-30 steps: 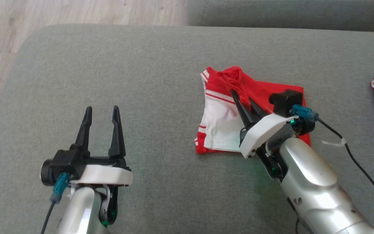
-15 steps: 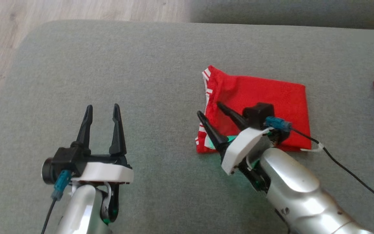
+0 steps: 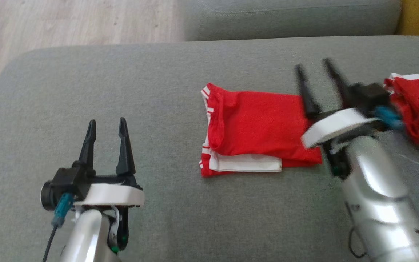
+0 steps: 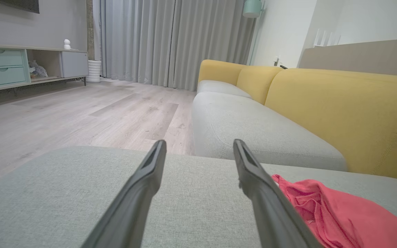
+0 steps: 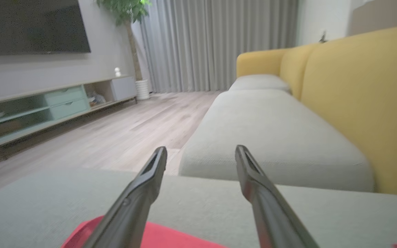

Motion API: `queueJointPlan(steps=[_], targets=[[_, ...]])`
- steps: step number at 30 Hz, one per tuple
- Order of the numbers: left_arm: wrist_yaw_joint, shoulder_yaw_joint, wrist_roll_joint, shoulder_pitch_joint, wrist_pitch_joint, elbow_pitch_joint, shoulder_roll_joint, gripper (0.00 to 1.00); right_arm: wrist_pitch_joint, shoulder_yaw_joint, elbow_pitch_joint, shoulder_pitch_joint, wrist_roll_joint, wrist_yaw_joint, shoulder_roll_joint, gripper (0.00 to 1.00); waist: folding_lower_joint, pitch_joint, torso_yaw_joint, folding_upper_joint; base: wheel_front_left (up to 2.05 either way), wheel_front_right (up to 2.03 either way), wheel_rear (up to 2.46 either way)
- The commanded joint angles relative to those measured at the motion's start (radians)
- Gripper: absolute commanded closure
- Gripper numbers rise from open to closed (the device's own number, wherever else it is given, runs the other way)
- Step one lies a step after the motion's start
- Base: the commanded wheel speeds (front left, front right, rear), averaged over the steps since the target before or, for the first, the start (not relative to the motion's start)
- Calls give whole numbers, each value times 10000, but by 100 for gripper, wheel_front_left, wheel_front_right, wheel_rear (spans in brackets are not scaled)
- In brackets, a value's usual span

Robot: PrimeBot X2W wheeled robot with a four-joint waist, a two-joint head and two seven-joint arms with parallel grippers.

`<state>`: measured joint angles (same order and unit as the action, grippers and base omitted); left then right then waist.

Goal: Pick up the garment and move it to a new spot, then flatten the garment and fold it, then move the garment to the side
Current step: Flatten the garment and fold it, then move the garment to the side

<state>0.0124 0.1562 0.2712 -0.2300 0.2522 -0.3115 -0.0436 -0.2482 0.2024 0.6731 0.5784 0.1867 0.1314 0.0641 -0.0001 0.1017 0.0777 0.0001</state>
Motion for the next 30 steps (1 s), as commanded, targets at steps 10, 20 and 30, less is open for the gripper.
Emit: queueJointPlan(steps=[10, 20, 30], targets=[[49, -390, -117, 151, 95, 388, -66, 0, -133, -2096, -3482, -3051, -1574, -7, -138, 0, 1, -142, -410, -1, 0, 0, 0], [62, -394, -170, 472, 95, 380, -66, 0, -134, -2212, -4162, -4334, -1019, -7, -139, 0, 1, -46, -628, -1, 0, 0, 0], [36, -85, -117, 126, 95, 409, -66, 0, -1, -2038, -3886, -3639, -1262, -7, -139, 0, 1, 481, -426, -1, 0, 0, 0]])
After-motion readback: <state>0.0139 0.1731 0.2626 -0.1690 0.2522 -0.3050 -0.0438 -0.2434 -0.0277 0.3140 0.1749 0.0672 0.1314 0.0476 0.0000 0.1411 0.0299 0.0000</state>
